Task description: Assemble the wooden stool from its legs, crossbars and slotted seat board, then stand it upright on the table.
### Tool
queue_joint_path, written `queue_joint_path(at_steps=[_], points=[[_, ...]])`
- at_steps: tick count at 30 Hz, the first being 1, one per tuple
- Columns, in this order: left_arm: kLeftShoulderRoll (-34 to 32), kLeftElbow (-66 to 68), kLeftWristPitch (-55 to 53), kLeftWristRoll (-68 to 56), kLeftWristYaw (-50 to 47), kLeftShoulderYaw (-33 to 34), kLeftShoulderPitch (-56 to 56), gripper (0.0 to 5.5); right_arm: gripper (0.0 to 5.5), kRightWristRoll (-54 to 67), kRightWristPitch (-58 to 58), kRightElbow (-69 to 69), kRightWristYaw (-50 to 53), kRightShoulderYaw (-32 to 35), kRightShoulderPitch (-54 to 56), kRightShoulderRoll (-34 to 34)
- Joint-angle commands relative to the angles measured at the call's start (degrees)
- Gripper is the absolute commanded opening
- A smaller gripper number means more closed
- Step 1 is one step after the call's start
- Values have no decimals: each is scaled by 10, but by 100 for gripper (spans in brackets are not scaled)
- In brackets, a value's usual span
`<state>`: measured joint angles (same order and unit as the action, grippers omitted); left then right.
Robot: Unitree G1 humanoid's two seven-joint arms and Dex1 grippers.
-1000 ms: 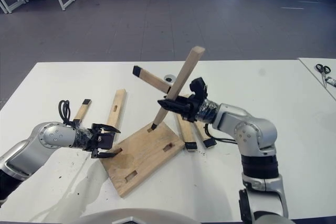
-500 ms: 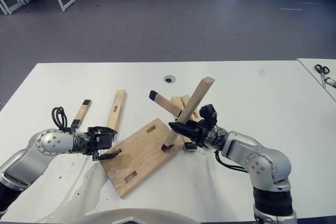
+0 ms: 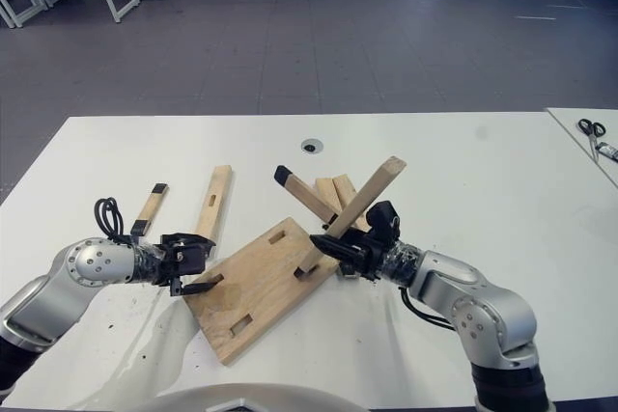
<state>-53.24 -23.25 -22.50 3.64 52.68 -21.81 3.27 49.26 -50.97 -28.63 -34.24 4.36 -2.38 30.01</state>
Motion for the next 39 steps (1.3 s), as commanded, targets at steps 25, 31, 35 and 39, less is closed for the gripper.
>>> queue_joint_path(at_steps=[25, 31, 35, 39], points=[[54, -26, -125, -22, -18, -1, -41, 390, 203, -291, 156, 203, -14, -258, 4, 19], [75, -33, -149, -31, -24, 3, -35, 390, 203, -261, 171, 312, -99, -232, 110, 28], [85, -35, -159, -37, -28, 12, -30, 390, 203, -291, 248, 335, -146, -239, 208, 24], [88, -29, -165, -39, -33, 19, -21, 390, 203, -309, 298, 369, -174, -235, 269, 11]])
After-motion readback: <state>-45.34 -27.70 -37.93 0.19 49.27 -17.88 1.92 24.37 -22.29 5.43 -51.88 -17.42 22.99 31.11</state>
